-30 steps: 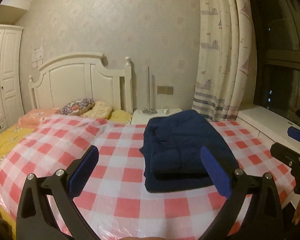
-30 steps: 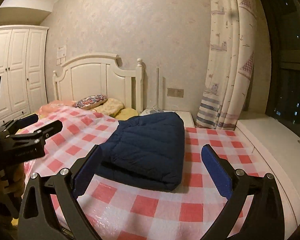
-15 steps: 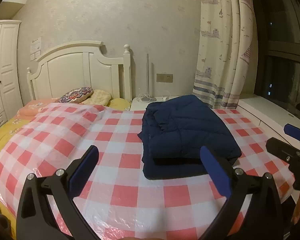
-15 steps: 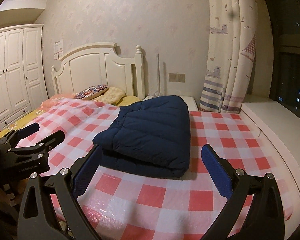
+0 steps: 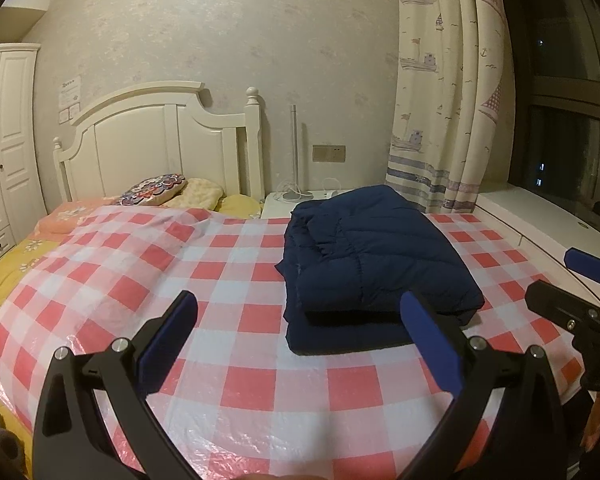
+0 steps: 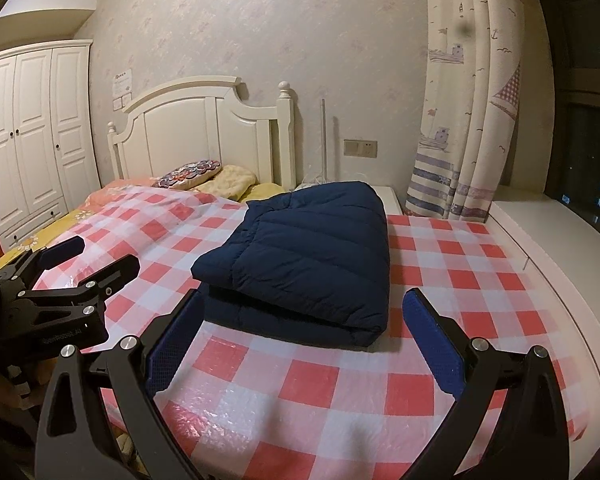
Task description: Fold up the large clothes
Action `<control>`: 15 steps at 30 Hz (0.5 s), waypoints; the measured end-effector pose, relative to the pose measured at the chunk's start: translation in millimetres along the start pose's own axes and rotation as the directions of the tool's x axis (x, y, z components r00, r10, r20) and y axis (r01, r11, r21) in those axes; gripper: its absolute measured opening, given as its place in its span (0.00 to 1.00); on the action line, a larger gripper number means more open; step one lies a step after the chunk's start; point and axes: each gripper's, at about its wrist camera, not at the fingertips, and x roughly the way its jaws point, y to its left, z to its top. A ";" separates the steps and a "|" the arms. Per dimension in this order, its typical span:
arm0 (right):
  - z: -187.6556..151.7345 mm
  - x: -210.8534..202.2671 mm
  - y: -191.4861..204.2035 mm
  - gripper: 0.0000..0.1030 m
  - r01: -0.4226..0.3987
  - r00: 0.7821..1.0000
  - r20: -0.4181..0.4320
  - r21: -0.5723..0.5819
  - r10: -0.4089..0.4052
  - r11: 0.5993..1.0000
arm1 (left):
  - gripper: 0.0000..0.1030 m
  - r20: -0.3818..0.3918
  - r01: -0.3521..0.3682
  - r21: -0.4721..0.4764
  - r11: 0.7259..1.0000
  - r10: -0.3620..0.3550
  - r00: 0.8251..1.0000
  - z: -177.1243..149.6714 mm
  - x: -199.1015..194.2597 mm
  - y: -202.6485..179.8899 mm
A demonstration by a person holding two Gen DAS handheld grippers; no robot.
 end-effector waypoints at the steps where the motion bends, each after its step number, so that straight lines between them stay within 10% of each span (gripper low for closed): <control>1: 0.1 0.4 -0.2 0.95 -0.002 1.000 -0.002 0.002 0.002 1.000 | 0.98 0.000 0.000 0.001 1.000 0.000 1.000 -0.1 0.0 0.7; 15: 0.3 0.2 1.4 0.95 -0.011 1.000 -0.005 0.004 0.011 1.000 | 0.98 -0.002 -0.004 -0.001 1.000 0.004 1.000 -2.9 0.1 2.8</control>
